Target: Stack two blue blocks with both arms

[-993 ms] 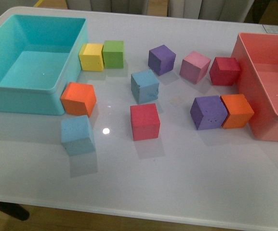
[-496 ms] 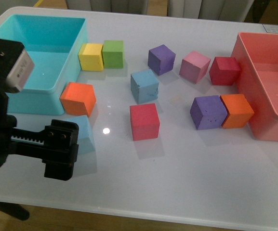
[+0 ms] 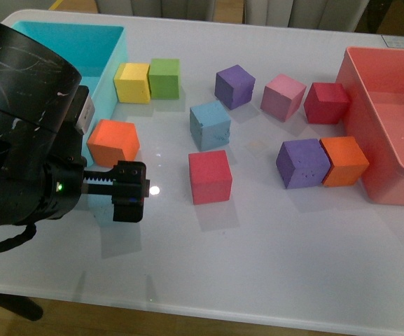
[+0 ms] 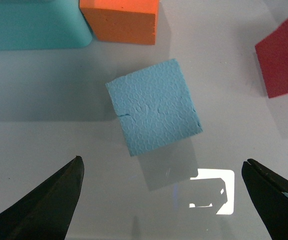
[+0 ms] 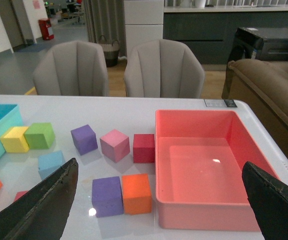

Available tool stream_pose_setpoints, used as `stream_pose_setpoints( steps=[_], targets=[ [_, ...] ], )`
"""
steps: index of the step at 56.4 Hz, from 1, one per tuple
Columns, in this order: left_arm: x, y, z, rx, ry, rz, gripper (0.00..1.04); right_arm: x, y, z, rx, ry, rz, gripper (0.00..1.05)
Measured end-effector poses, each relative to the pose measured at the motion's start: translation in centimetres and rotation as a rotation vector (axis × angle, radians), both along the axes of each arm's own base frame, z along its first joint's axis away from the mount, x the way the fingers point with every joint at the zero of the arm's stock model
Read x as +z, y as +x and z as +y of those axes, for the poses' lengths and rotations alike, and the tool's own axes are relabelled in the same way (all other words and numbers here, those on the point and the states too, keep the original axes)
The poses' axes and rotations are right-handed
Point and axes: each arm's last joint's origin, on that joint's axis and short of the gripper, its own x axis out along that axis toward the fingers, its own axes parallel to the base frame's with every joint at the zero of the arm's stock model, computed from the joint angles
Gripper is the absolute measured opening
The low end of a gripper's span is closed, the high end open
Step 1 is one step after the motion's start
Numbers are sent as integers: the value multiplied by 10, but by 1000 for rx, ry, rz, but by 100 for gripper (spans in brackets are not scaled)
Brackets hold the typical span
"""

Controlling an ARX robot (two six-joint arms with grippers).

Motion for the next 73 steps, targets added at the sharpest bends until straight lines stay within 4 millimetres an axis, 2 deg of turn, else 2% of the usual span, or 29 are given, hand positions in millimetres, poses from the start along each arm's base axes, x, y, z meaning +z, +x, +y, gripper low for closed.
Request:
stream_pose_setpoints(
  steps=[18, 42, 70, 73],
  targets=[
    [-9, 27, -6, 59, -41, 23, 96, 0, 0, 0, 0, 0, 0, 96],
    [-38, 35, -11, 74, -33, 88, 96, 0, 0, 0, 0, 0, 0, 96],
    [-50, 45, -15, 111, -4, 151, 96, 0, 0, 0, 0, 0, 0, 96],
    [-50, 45, -14, 119, 3, 158, 92, 0, 0, 0, 0, 0, 0, 96]
  ],
)
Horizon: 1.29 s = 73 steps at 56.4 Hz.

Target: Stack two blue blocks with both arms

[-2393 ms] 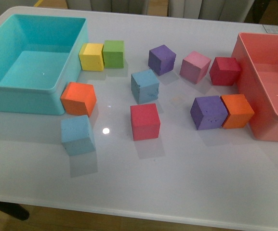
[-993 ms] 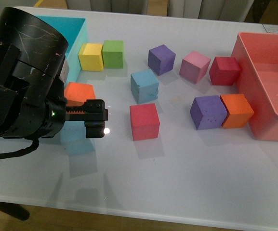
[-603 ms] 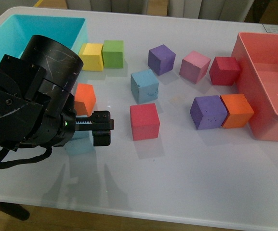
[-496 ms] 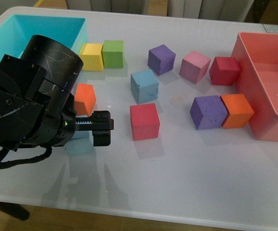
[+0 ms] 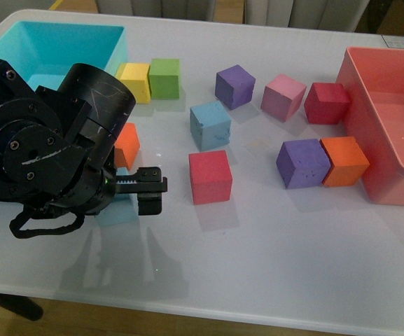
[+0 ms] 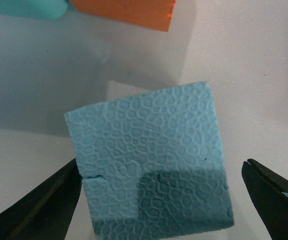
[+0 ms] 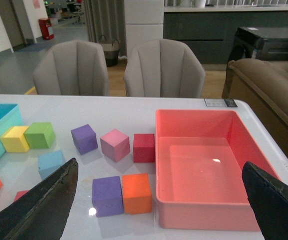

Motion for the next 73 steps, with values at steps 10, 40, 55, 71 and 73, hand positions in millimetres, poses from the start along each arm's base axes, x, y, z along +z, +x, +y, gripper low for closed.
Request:
stream_pose_setpoints(
  steps=[10, 40, 55, 71, 73],
  targets=[
    [0, -1, 0, 19, -14, 24, 67, 0, 0, 0, 0, 0, 0, 96],
    [70, -3, -16, -109, -20, -95, 40, 0, 0, 0, 0, 0, 0, 96],
    [113, 11, -37, -207, -5, -195, 39, 0, 0, 0, 0, 0, 0, 96],
    [124, 41, -70, -315, 23, -232, 39, 0, 0, 0, 0, 0, 0, 96],
    [122, 44, -73, -324, 26, -228, 39, 0, 0, 0, 0, 0, 0, 96]
  ],
)
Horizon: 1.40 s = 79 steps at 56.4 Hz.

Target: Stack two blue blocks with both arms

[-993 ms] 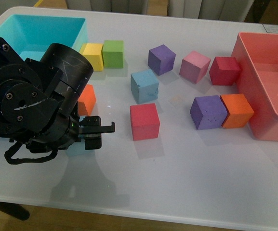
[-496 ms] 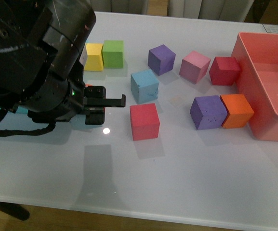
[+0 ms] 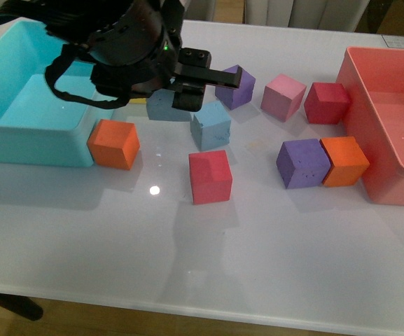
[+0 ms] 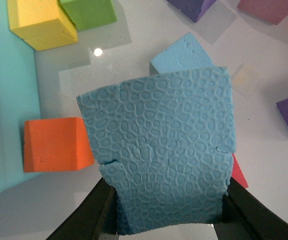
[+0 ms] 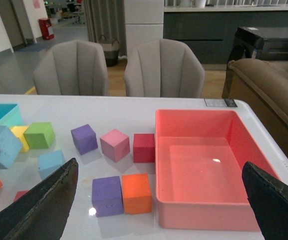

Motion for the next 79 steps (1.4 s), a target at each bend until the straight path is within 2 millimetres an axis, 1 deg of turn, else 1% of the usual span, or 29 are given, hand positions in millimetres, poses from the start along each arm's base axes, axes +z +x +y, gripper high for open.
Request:
stream_pose_setpoints(
  steps=[8, 21, 36, 46, 58, 79],
  targets=[
    [-7, 14, -13, -45, 19, 6, 39, 0, 0, 0, 0, 0, 0, 96],
    [-12, 33, -31, -130, 38, -1, 39, 0, 0, 0, 0, 0, 0, 96],
    [-31, 41, -49, -265, 79, 37, 38, 0, 0, 0, 0, 0, 0, 96],
    [-41, 47, -54, -317, 94, 53, 37, 0, 0, 0, 0, 0, 0, 96],
    [-45, 60, -51, -335, 115, 52, 36, 0, 0, 0, 0, 0, 0, 96],
    [-49, 77, -35, -308, 131, 61, 36, 0, 0, 0, 0, 0, 0, 96]
  ],
)
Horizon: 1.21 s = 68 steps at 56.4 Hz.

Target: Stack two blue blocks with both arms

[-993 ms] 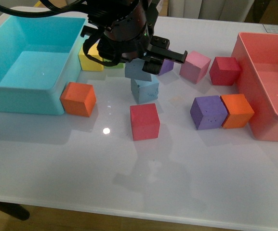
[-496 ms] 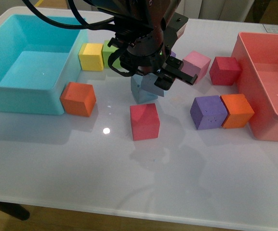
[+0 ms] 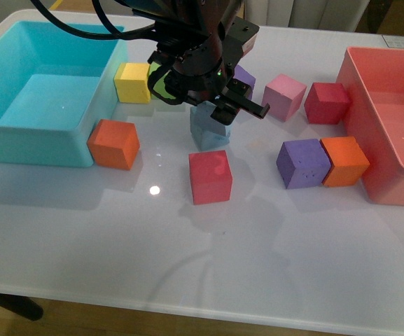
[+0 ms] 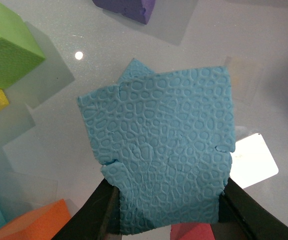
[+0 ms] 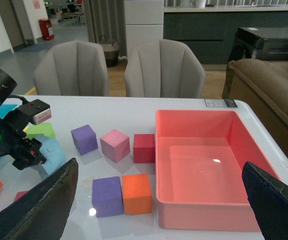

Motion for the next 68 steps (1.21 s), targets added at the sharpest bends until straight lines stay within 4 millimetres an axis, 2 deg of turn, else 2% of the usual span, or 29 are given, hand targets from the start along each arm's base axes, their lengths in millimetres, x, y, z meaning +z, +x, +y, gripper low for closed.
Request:
stream_pose_setpoints(
  steps=[20, 29, 39, 54, 68],
  targets=[
    [-3, 3, 1, -2, 5, 0, 40, 0, 0, 0, 0, 0, 0, 96],
    [-4, 3, 1, -10, 1, 5, 70, 0, 0, 0, 0, 0, 0, 96],
    [-11, 2, 0, -15, 3, 18, 97, 0, 0, 0, 0, 0, 0, 96],
    [-11, 3, -1, -24, -10, 11, 96, 0, 0, 0, 0, 0, 0, 96],
    [-9, -9, 10, -14, -32, 25, 96, 0, 0, 0, 0, 0, 0, 96]
  ],
)
